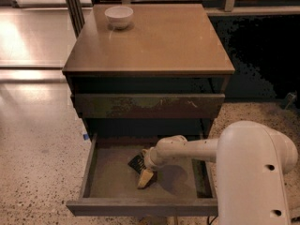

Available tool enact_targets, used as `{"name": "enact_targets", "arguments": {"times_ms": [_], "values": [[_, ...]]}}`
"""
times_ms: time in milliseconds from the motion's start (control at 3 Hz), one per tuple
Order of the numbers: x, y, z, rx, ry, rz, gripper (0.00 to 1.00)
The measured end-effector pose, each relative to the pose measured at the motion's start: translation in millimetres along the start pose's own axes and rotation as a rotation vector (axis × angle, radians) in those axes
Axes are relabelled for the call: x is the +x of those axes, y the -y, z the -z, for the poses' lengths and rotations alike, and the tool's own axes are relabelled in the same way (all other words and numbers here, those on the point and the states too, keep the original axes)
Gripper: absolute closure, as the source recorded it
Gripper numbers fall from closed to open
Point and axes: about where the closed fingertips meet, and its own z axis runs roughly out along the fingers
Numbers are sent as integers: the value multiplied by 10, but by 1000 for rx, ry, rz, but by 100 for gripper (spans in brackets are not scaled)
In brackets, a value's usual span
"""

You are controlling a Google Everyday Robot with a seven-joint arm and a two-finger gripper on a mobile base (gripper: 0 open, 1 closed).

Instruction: Pick rxbar chocolate from middle drawer and place on counter

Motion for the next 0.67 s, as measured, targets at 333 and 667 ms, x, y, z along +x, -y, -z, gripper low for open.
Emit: {"name": "enact_targets", "arguments": {"times_ms": [333, 667], "values": [[0, 0, 0, 0, 0, 0, 65], [0, 0, 0, 0, 0, 0, 89]]}}
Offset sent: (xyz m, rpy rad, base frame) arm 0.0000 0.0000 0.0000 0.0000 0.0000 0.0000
